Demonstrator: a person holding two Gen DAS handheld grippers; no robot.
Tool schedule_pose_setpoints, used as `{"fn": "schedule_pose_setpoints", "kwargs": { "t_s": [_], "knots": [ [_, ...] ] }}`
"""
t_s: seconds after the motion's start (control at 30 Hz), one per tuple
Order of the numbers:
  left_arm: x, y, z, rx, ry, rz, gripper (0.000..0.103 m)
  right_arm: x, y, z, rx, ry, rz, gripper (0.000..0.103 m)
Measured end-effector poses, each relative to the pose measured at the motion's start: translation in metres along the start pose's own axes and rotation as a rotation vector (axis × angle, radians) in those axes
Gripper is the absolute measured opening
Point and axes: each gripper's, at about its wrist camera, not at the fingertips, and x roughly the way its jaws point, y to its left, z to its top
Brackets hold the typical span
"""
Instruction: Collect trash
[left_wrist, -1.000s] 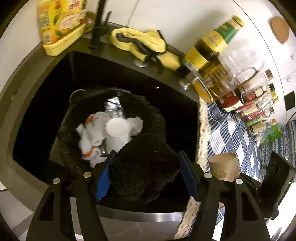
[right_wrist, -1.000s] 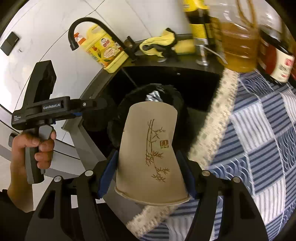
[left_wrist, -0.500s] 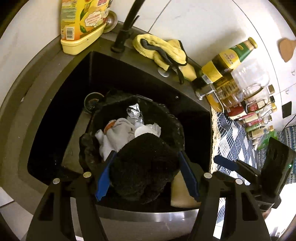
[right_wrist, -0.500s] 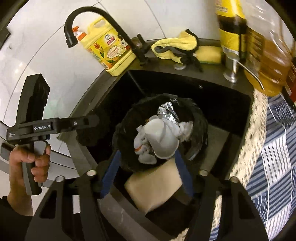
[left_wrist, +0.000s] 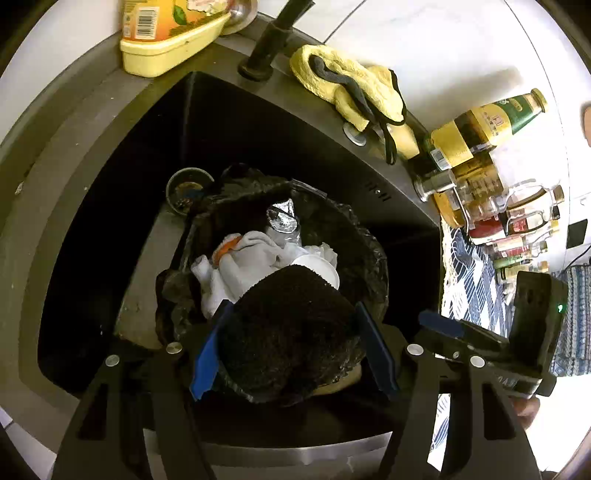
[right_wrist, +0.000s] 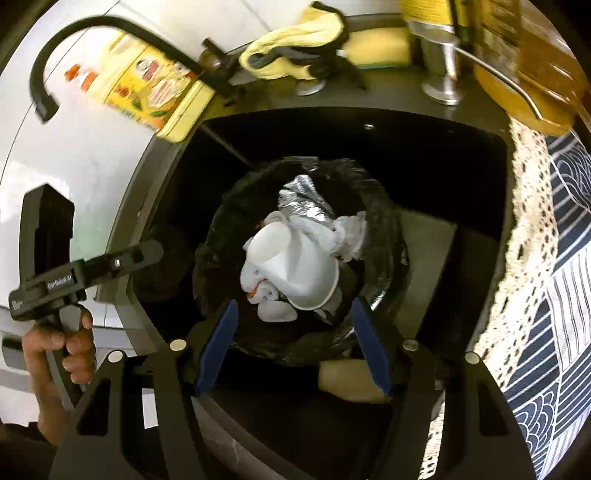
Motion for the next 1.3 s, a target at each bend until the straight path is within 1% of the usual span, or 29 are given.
{"fn": "schedule_pose_setpoints", "kwargs": {
  "t_s": [0.1, 0.2, 0.37, 0.4, 0.43, 0.47, 0.5, 0.6, 0.77, 0.83, 0.9, 1.03, 1.13, 1.3],
  "knots": [
    [0.007, -0.002, 0.001, 0.012, 0.021, 0.004, 0.065, -0.006, -0.005, 0.001, 0.024, -0.013, -0.016, 0.064],
    [0.013, -0.007, 0.001, 0.032, 0.037, 0.009, 0.065, -0.010, -0.009, -0.001, 0.048, -0.022, 0.000, 0.065],
    [0.017, -0.015, -0.001, 0.057, 0.053, 0.004, 0.066, -0.017, -0.005, -0.003, 0.050, -0.046, 0.007, 0.066],
    [0.017, -0.017, -0.001, 0.065, 0.055, 0.007, 0.067, -0.019, -0.004, -0.003, 0.050, -0.051, 0.015, 0.066],
    [0.017, -0.019, -0.001, 0.072, 0.058, 0.008, 0.071, -0.020, -0.003, -0.004, 0.050, -0.055, 0.017, 0.066],
    [0.017, -0.022, -0.002, 0.082, 0.063, 0.011, 0.078, -0.021, -0.002, -0.004, 0.049, -0.058, 0.017, 0.068],
    [0.018, -0.024, -0.003, 0.090, 0.065, 0.017, 0.079, -0.023, -0.001, -0.005, 0.047, -0.063, 0.018, 0.068],
    [0.015, -0.028, -0.006, 0.104, 0.060, 0.031, 0.079, -0.026, 0.001, -0.008, 0.047, -0.069, 0.017, 0.069],
    [0.003, -0.032, -0.015, 0.110, 0.036, 0.020, 0.079, -0.039, 0.006, -0.016, 0.042, -0.098, 0.009, 0.069],
    [-0.002, -0.033, -0.019, 0.114, 0.028, 0.021, 0.079, -0.048, 0.008, -0.023, 0.044, -0.116, 0.006, 0.069],
    [-0.010, -0.036, -0.025, 0.116, 0.007, 0.027, 0.079, -0.057, 0.008, -0.032, 0.050, -0.129, 0.007, 0.073],
    [-0.025, -0.044, -0.039, 0.124, -0.029, 0.041, 0.079, -0.070, 0.009, -0.049, 0.031, -0.130, 0.003, 0.073],
    [-0.030, -0.054, -0.050, 0.127, -0.041, 0.047, 0.079, -0.084, 0.008, -0.064, 0.018, -0.144, -0.004, 0.073],
    [-0.037, -0.076, -0.083, 0.136, -0.046, 0.050, 0.079, -0.109, -0.003, -0.089, 0.026, -0.159, -0.011, 0.075]
  ]
}}
